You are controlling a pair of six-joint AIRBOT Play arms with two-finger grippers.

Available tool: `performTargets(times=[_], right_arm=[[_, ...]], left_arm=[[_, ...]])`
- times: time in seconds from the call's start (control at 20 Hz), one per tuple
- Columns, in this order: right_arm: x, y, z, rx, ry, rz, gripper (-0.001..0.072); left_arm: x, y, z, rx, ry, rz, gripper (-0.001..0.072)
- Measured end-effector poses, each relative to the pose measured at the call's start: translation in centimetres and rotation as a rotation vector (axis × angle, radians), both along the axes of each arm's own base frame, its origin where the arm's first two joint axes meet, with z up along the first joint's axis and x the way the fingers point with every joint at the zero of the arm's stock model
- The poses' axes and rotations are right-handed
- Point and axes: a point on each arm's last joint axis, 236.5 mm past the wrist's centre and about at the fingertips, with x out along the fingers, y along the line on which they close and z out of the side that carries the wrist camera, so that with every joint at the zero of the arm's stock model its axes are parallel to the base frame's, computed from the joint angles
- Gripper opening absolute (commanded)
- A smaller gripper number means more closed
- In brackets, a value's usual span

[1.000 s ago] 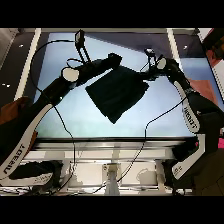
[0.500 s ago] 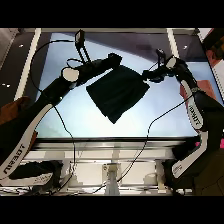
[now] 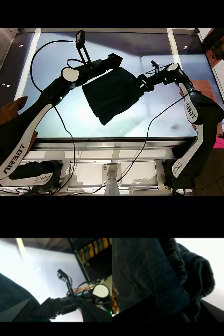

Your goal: Fold the clothes and pants, and hang the long-sleeved shirts on hangers.

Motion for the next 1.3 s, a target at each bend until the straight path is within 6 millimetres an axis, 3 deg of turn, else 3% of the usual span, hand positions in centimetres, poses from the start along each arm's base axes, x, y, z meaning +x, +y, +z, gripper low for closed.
performTargets(times=[0.05, 0.1, 0.25, 0.3, 0.5, 0.65, 0.7, 0.85, 1.05, 1.15, 1.3], right_arm=[[-0.2, 0.9, -0.1, 0.013, 0.003, 0.014, 0.0597], [-0.6, 1.9, -0.2, 0.021, 0.004, 0.034, 0.0518], [-1.0, 5.3, -0.5, 0.023, -0.02, 0.073, 0.0099], [-1.1, 6.4, -0.6, 0.02, -0.034, 0.085, 0.0034], [-1.2, 8.9, -0.5, 0.0, -0.091, 0.116, 0.0034], [-0.3, 7.6, 0.9, -0.077, -0.174, 0.127, 0.0033], [0.2, 6.5, 1.7, -0.114, -0.2, 0.114, 0.0033], [2.7, 0.7, 5.0, -0.288, -0.317, 0.037, 0.0033], [4.3, -9.7, 12.2, -0.501, -0.445, -0.129, 0.0033], [4.0, -15.5, 15.9, -0.591, -0.485, -0.237, 0.0033], [1.7, -24.6, 20.5, -0.703, -0.484, -0.438, 0.0033]], left_arm=[[0.0, 0.0, 0.0, 0.0, 0.0, 0.0, 0.0696], [0.0, 0.0, 0.0, 0.0, 0.0, 0.0, 0.0696], [0.0, 0.0, 0.0, 0.0, 0.0, 0.0, 0.0697], [0.0, 0.0, 0.0, 0.0, 0.0, 0.0, 0.0696], [0.0, 0.0, 0.0, 0.0, 0.0, 0.0, 0.0696], [0.2, 0.3, 0.0, 0.0, 0.0, 0.006, 0.0697], [0.3, 0.5, 0.0, 0.0, 0.0, 0.01, 0.0697], [0.4, 0.8, -0.1, 0.002, 0.006, 0.008, 0.0696], [0.1, 1.0, -0.4, 0.007, 0.026, -0.019, 0.0696], [-0.3, 1.0, -0.3, 0.007, 0.034, -0.039, 0.0696], [-1.0, 1.3, 0.8, 0.007, 0.02, -0.061, 0.0696]])
